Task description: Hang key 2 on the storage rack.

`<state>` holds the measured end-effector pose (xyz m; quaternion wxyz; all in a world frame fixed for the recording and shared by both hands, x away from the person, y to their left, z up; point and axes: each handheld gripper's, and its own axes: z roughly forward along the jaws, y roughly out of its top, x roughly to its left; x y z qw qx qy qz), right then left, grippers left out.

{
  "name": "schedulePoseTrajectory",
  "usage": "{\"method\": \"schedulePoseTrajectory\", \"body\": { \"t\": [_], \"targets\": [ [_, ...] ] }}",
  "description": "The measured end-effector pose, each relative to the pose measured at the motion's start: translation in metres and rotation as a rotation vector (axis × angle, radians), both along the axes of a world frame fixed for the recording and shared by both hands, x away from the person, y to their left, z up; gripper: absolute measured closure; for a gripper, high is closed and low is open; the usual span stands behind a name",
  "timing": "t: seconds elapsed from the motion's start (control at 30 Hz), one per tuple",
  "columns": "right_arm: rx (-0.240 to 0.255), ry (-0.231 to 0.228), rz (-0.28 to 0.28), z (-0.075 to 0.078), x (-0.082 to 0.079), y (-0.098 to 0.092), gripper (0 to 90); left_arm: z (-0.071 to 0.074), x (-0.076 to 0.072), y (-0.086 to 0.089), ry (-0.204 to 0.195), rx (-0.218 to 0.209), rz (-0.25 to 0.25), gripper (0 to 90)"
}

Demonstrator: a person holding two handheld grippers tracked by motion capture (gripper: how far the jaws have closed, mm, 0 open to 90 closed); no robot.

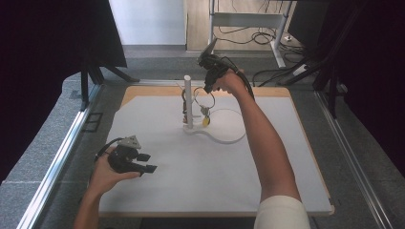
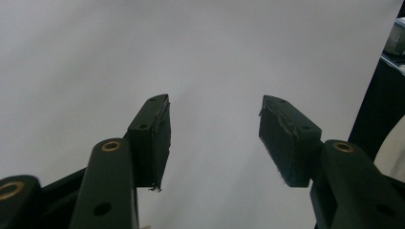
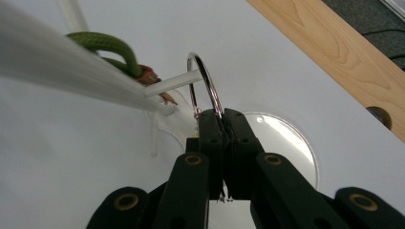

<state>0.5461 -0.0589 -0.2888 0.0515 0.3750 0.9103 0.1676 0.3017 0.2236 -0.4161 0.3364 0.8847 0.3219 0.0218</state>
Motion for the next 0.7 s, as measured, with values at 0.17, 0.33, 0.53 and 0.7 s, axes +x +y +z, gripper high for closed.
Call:
{"method": "schedulePoseTrajectory", "body": {
  "t": [0.17,0.33,0.53,0.7],
  "targets": [
    [0.005,0.012,0.018,0.001,-0.010,0.006,87.1,0.001,0.000,-0.001,-0.002,0.003,-0.007,45.2],
    [-0.012,0.029,0.031,-0.007,-0.015,0.009,86.9,0.002,0.000,-0.002,-0.004,0.005,-0.011,45.2],
    [-0.016,0.050,0.056,-0.018,-0.020,0.014,85.6,0.001,0.001,-0.003,-0.003,0.003,-0.013,45.2],
    [0.012,0.059,0.070,-0.021,-0.022,0.014,80.2,0.001,0.001,-0.003,-0.002,0.010,-0.015,45.2]
  ]
}}
